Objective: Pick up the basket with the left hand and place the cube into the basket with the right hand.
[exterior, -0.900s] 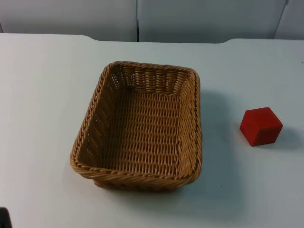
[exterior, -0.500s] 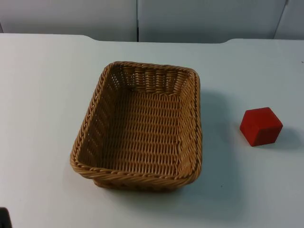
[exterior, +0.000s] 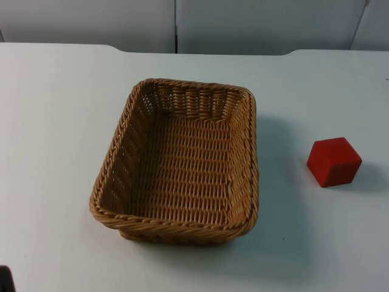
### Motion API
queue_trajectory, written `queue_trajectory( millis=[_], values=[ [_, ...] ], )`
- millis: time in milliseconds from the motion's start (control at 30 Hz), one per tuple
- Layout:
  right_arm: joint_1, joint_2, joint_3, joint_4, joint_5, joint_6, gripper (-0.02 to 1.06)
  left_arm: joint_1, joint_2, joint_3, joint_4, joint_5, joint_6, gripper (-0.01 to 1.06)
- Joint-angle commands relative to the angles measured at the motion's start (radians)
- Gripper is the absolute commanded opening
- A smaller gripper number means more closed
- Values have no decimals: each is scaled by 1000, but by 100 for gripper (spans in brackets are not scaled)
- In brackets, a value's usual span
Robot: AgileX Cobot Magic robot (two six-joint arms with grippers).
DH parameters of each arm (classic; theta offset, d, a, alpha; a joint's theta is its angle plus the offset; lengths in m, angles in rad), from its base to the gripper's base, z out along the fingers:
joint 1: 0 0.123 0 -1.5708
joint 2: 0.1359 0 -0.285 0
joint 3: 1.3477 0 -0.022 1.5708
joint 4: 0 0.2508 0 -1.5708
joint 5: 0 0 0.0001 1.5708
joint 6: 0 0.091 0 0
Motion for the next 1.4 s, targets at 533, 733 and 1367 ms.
queue_trajectory(
  millis=[533, 733, 1367],
  values=[
    [0, -3, 5, 2, -9, -1, 0, 2, 451, -24, -226, -120, 197, 60],
    [0, -3, 5, 2, -9, -1, 0, 2, 550, -108, -197, -127, 216, 60],
    [0, -3, 5, 2, -9, -1, 0, -75, 922, -268, -129, -211, 262, 60]
  ],
)
